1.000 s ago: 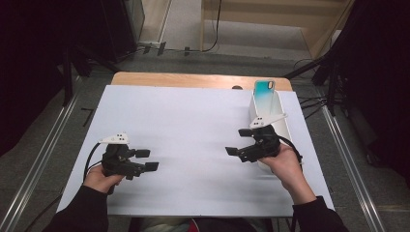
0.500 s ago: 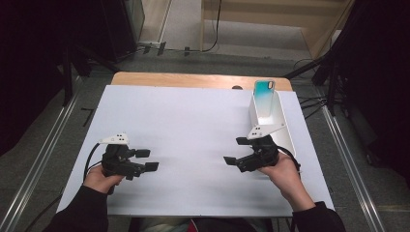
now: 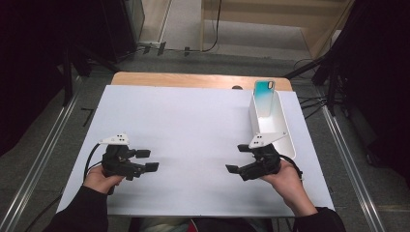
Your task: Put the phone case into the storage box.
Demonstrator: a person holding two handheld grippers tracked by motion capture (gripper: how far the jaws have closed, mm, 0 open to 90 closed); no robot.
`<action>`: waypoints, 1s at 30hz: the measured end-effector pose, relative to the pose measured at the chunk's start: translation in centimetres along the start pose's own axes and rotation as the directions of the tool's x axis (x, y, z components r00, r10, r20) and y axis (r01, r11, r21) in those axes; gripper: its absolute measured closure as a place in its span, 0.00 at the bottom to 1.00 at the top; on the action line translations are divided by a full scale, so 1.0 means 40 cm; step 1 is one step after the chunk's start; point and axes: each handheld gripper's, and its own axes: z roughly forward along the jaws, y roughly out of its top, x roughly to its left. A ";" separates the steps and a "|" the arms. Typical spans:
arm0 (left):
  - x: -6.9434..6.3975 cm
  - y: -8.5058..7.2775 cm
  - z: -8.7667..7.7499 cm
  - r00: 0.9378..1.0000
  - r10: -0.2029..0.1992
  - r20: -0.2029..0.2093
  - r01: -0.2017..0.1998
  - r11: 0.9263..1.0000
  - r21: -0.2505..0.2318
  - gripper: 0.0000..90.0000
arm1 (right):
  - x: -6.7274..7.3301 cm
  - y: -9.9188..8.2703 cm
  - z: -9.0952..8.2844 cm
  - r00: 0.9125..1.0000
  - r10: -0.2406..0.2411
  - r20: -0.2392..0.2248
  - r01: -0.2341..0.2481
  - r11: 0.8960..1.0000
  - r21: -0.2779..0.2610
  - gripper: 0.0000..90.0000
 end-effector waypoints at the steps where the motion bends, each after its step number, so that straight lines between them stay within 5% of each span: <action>1: 0.000 0.000 0.000 1.000 0.002 0.000 -0.002 1.000 0.001 0.28 | 0.000 -0.003 -0.001 1.000 0.000 0.001 0.000 1.000 0.001 0.15; 30: -0.001 -0.002 0.000 1.000 0.009 -0.001 -0.009 1.000 0.008 0.28 | 0.007 -0.107 -0.032 0.999 -0.017 -0.033 0.017 1.000 -0.009 0.15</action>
